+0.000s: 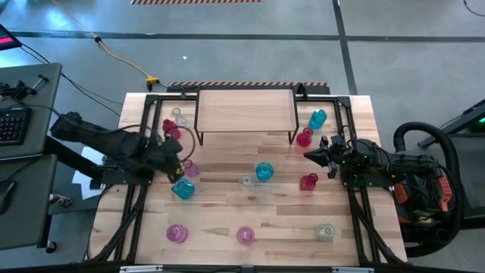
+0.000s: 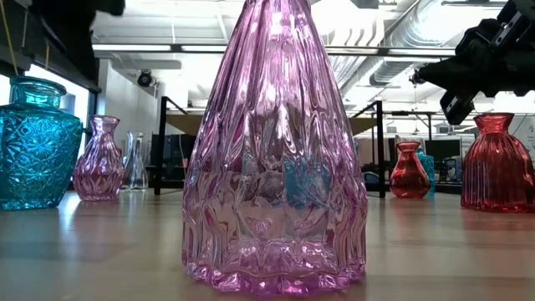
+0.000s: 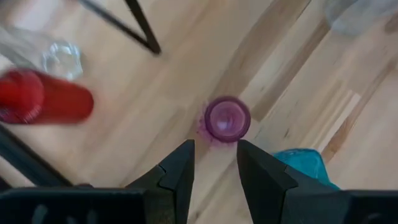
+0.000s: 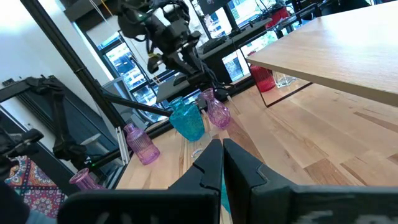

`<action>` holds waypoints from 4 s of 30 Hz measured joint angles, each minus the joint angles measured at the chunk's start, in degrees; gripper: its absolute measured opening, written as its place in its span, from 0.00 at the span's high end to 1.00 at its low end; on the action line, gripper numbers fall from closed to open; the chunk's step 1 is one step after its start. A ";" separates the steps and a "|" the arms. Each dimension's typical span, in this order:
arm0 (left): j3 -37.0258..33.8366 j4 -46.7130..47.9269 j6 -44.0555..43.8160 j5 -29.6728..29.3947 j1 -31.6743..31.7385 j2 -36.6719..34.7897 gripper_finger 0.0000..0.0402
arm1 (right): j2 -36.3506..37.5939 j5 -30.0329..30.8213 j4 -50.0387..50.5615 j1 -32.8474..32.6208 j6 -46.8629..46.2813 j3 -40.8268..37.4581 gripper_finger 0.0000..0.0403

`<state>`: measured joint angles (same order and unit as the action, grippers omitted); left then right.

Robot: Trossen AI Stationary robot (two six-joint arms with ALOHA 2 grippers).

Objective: Sort vases onto shelf
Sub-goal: Put the top light violet vase on the shelf

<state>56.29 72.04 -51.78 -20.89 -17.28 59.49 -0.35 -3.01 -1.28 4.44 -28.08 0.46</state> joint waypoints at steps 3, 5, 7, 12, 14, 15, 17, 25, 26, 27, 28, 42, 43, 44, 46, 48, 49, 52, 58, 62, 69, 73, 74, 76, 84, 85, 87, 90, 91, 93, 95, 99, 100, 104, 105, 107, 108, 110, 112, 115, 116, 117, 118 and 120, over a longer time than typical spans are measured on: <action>0.00 -0.87 3.10 4.14 4.29 1.20 0.72 | 0.00 0.02 0.00 0.00 0.00 0.00 1.00; 0.00 -2.32 5.92 6.76 6.72 2.02 0.72 | 0.01 0.01 0.01 0.01 0.00 -0.01 1.00; 0.00 -3.57 9.04 8.63 8.69 2.98 0.72 | 0.01 0.00 0.02 0.01 0.00 0.01 1.00; 0.00 -5.35 13.21 10.87 12.06 5.52 0.72 | -0.01 0.02 0.01 0.01 0.00 0.00 1.00; 0.00 -5.48 13.84 11.68 12.94 6.43 0.72 | -0.01 0.01 0.02 0.01 0.00 0.00 1.00; 0.00 -5.53 14.09 11.89 13.29 6.91 0.72 | -0.01 0.02 0.01 0.00 0.00 0.01 1.00; 0.00 -5.63 14.99 12.34 13.79 7.72 0.72 | -0.01 0.00 0.02 0.01 0.00 0.01 1.00; -0.07 -5.72 17.45 12.45 15.51 10.62 0.72 | -0.01 0.01 0.01 0.00 0.00 0.01 1.00; -0.07 -5.73 17.54 12.70 15.52 11.02 0.72 | -0.01 0.02 0.02 0.01 0.00 0.01 1.00; -0.07 -5.72 17.55 13.00 15.51 11.44 0.72 | -0.01 0.00 0.02 0.01 0.00 0.00 1.00; -0.09 -5.74 17.56 13.24 15.50 11.72 0.72 | -0.01 0.02 0.00 0.00 0.00 0.00 1.00; -0.09 -5.70 19.96 12.56 15.52 13.94 0.72 | -0.01 0.02 0.02 0.01 0.00 -0.01 1.00; -0.09 -5.67 20.09 12.47 15.70 14.10 0.72 | -0.01 0.01 0.01 0.01 0.00 0.01 1.00; -0.09 -5.70 20.44 12.44 15.92 14.32 0.72 | -0.01 0.02 0.02 0.01 0.00 -0.01 1.00; -0.09 -5.63 20.58 12.47 16.42 15.00 0.73 | -0.01 0.01 0.00 0.01 0.00 0.00 1.00; -0.09 -5.63 20.97 13.02 17.07 15.62 0.75 | -0.01 0.02 0.01 0.01 0.00 0.00 1.00; -0.09 -5.64 21.32 13.50 17.35 15.88 0.76 | -0.01 0.02 0.02 -0.01 0.00 0.01 1.00; -0.09 -5.74 21.94 14.66 17.98 16.57 0.80 | -0.01 0.00 0.00 0.01 0.00 0.00 1.00; -0.09 -5.87 21.61 14.88 18.08 16.65 0.88 | -0.01 0.01 0.00 0.00 0.00 0.00 1.00; -0.06 -5.96 21.16 14.89 18.08 16.58 0.94 | -0.01 0.02 0.00 -0.01 0.00 0.01 1.00; 0.02 -5.86 20.51 15.19 18.08 16.52 0.98 | -0.01 0.02 0.00 0.01 0.02 0.01 1.00; 0.00 -5.69 20.49 16.09 18.08 16.12 0.98 | -0.01 0.01 0.01 -0.01 0.00 -0.01 1.00; -0.02 -5.59 20.51 16.20 18.08 15.80 0.98 | -0.01 0.01 0.02 0.01 0.00 0.00 1.00; -0.11 -5.21 20.49 16.86 18.08 14.83 0.98 | -0.01 0.00 0.02 -0.01 0.00 0.01 1.00; 3.19 -1.32 20.36 18.56 18.08 10.34 0.99 | -0.01 0.02 0.00 0.01 0.00 -0.01 1.00; 3.55 -1.07 20.36 18.52 18.08 10.01 0.99 | -0.01 0.00 0.02 0.01 0.00 0.01 1.00; 4.11 -0.49 20.38 18.57 18.08 9.56 0.99 | -0.01 0.01 0.00 0.01 0.00 -0.01 1.00; 5.80 1.01 20.42 19.00 18.08 9.17 0.99 | 0.00 0.02 0.02 -0.01 0.00 -0.01 1.00; 6.73 1.73 20.56 19.14 18.08 9.17 0.99 | 0.00 0.01 0.01 0.00 0.00 0.00 1.00; 8.87 3.31 21.16 19.15 18.08 9.17 0.99 | 0.01 0.02 0.02 0.01 0.00 0.01 1.00; 11.67 5.15 21.85 19.13 18.08 9.17 0.99 | 0.01 0.02 0.00 0.01 0.00 0.01 1.00; 17.04 7.45 23.49 18.86 18.42 9.17 0.99 | 0.01 0.02 0.02 0.00 0.00 0.01 1.00; 18.30 7.93 24.03 18.88 18.77 9.17 0.99 | 0.01 0.00 0.01 0.00 0.00 0.00 1.00; 22.62 9.85 26.43 18.73 21.01 9.17 0.99 | 0.01 0.01 0.02 0.00 0.00 0.00 1.00; 23.54 10.12 26.96 18.73 21.67 9.17 0.99 | 0.01 0.02 0.00 0.01 0.00 0.01 1.00; 25.08 10.40 28.09 18.75 23.08 9.17 0.99 | 0.01 0.01 0.01 0.01 0.00 0.01 1.00; 25.72 10.53 28.78 18.74 23.85 9.17 0.99 | 0.01 0.01 0.00 0.01 0.00 0.01 1.00; 27.00 10.61 30.40 18.73 25.57 9.19 0.98 | 0.00 0.02 0.02 0.01 0.00 0.00 1.00; 28.44 10.57 32.19 18.69 27.42 9.20 0.98 | 0.01 0.00 0.01 0.00 0.00 0.01 1.00; 30.62 10.54 34.99 18.19 30.43 9.83 0.98 | 0.00 0.02 0.01 0.00 0.00 0.01 1.00; 31.44 10.55 36.12 18.05 31.45 10.13 0.98 | -0.01 0.02 0.00 0.00 0.00 -0.01 1.00; 32.23 10.52 37.35 17.81 32.45 10.35 0.98 | 0.01 0.02 0.01 0.01 0.00 -0.01 1.00; 33.06 10.47 38.47 17.56 33.50 10.68 0.98 | 0.00 0.01 0.02 0.01 0.00 0.00 1.00; 34.65 10.48 40.34 17.18 35.66 11.57 0.98 | 0.00 0.01 0.01 -0.01 0.00 0.00 1.00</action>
<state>90.94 82.52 -11.43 -3.71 18.38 71.07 -0.35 -3.00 -1.27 4.43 -28.08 0.46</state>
